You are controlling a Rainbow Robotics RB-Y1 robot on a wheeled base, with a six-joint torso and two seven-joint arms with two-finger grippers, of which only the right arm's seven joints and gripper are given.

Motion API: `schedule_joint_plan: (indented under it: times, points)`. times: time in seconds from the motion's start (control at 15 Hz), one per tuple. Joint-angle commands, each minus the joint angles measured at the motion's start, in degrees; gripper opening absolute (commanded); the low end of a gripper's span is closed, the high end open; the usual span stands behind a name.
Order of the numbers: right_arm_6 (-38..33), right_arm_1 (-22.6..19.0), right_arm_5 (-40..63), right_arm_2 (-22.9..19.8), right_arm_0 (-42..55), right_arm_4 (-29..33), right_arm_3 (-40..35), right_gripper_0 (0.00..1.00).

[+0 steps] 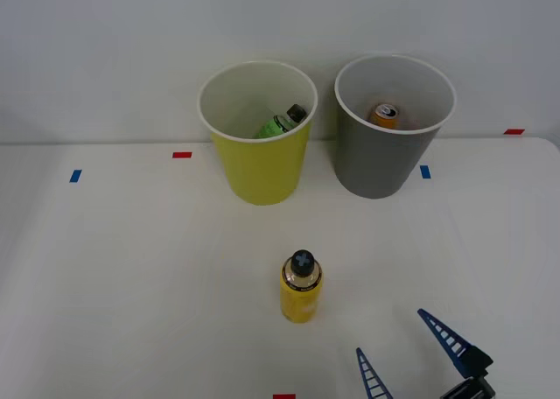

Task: Put cans in the gray bin, plastic bottles in the light green bin

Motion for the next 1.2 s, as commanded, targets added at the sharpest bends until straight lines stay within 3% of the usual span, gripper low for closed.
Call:
schedule_joint_plan:
  times: [0.07,0.47,1.2]
  points:
    - [0.1,-0.1,0.0,2.5,-1.4,-1.3,0.0,1.00]
    - [1.1,-2.5,1.9,7.1,-4.0,-3.4,0.0,1.00]
    - [2.6,-0.4,17.5,14.7,-15.9,-2.9,0.0,1.00]
